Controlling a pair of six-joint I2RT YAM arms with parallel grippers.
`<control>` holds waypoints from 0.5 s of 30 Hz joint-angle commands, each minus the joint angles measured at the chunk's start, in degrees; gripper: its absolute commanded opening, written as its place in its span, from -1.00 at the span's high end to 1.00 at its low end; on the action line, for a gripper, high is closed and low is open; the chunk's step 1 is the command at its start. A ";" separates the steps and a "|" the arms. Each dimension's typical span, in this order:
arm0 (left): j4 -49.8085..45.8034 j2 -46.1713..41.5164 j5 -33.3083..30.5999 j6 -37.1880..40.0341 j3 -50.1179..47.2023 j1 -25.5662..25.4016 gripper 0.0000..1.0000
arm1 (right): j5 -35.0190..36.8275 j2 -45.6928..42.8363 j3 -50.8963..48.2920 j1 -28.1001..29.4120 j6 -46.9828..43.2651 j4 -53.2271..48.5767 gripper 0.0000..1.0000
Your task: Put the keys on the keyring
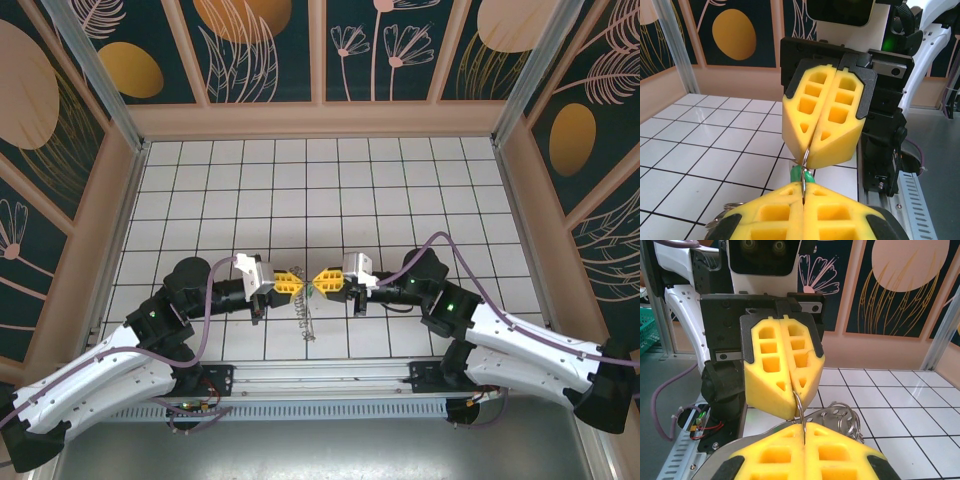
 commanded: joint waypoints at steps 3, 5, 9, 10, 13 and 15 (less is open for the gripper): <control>1.62 -0.46 1.07 0.99 1.05 -0.14 1.00 | 0.03 -0.84 2.34 0.57 -0.11 1.00 1.00; 1.62 -0.41 0.90 0.99 1.13 -0.14 1.00 | -0.24 -0.65 2.47 0.66 -0.08 0.83 1.00; 1.62 -0.37 0.95 1.02 1.11 -0.13 1.00 | -0.79 -0.29 2.67 0.86 -0.18 0.48 1.00; 1.59 -0.28 0.99 1.00 1.14 -0.07 1.00 | -0.94 -0.20 2.74 0.85 -0.13 0.39 1.00; 1.62 -0.18 0.98 1.05 1.14 -0.14 1.00 | -1.21 0.07 2.91 0.96 -0.06 0.52 1.00; 1.62 -0.18 0.99 1.03 1.13 -0.12 1.00 | -1.12 0.15 2.94 0.94 -0.07 0.52 1.00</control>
